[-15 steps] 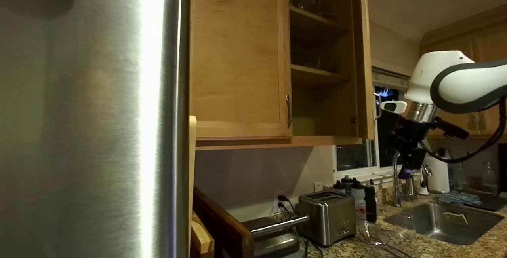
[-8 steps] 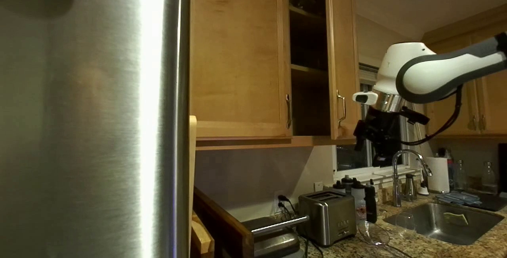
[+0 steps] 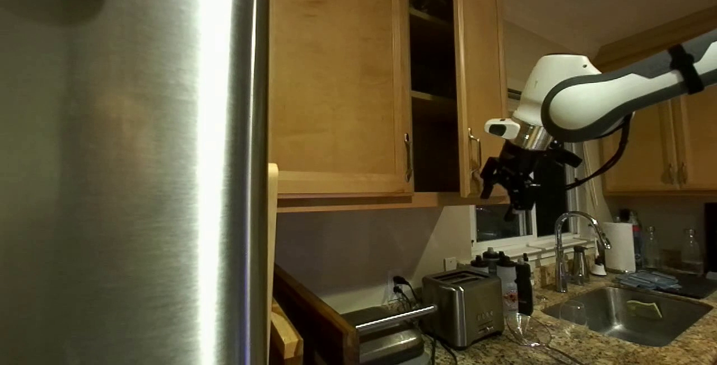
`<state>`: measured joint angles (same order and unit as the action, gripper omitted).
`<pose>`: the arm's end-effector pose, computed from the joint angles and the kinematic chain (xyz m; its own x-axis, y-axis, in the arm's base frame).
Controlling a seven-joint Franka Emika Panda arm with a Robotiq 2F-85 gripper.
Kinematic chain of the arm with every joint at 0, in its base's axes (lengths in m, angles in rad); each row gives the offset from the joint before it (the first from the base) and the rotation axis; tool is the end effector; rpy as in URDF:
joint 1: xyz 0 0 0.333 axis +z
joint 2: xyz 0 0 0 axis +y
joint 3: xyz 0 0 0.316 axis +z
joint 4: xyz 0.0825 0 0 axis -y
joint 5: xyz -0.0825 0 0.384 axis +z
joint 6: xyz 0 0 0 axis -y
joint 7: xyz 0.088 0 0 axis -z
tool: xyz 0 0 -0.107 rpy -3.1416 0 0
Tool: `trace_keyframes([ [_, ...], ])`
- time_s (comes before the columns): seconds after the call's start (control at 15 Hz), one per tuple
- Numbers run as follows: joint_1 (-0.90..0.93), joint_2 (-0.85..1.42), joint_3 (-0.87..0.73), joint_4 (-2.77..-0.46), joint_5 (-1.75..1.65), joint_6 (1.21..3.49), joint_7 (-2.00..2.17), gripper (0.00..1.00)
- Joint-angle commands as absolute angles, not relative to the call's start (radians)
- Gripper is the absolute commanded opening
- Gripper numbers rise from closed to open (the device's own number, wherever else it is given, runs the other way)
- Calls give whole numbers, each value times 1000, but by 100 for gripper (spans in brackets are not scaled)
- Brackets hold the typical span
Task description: Remove the wooden tongs from the cabinet on top of the toaster, put them on the fridge and close the cabinet
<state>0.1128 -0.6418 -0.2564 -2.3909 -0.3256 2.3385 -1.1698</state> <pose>0.4004 -0.0840 0.5991 0.3576 0.9322 0.0555 0.7637 -0.3261 0.5572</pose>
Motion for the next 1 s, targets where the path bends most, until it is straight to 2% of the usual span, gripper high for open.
trace_keyframes([
  [0.0,91,-679,-257,-2456,-324,2548,-1233,100],
  [0.4,157,-608,-292,-2451,-280,2833,-1340,100],
  [0.93,363,-568,-424,-2411,-82,2859,-1592,100],
])
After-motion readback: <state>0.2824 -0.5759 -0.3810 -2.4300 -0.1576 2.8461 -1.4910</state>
